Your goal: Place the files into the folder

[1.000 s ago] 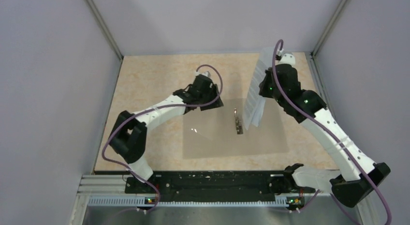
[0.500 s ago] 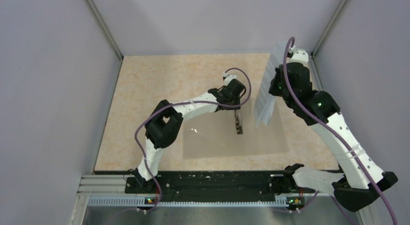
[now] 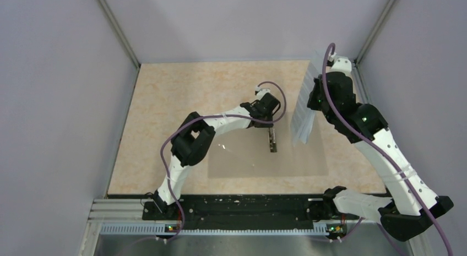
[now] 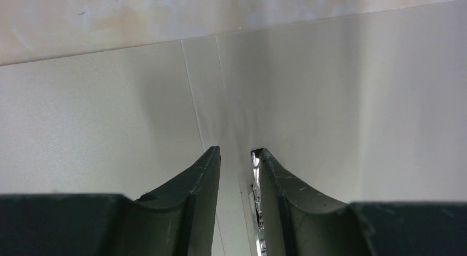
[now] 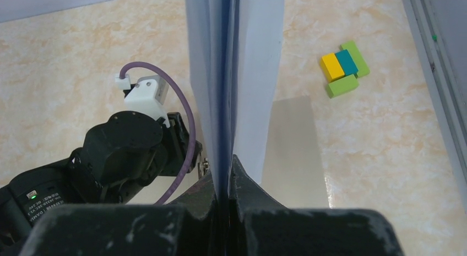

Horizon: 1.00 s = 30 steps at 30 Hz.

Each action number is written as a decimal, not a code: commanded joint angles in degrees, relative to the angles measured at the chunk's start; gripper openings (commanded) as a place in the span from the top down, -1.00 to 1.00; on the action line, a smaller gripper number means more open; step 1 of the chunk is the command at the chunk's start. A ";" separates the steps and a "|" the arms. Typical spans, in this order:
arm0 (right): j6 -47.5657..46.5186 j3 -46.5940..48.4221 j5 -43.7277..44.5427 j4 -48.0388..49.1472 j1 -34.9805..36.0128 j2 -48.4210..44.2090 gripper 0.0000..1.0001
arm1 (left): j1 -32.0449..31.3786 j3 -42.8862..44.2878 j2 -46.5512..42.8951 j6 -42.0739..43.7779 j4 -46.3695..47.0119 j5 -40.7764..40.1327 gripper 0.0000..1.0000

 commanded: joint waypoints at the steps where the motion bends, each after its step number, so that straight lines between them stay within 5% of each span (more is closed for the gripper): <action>1: -0.68 2.67 0.74 0.66 -0.35 -1.11 1.00 | 0.00 0.82 0.89 0.91 1.51 1.29 0.25; 15: -0.45 2.39 -0.62 1.45 -0.35 -0.98 1.00 | 0.01 -11.78 -9.28 -0.10 13.84 1.84 0.13; 30: -0.49 2.10 -0.96 1.45 -0.37 -0.71 1.00 | -0.08 -10.12 -7.36 0.54 15.30 2.96 0.12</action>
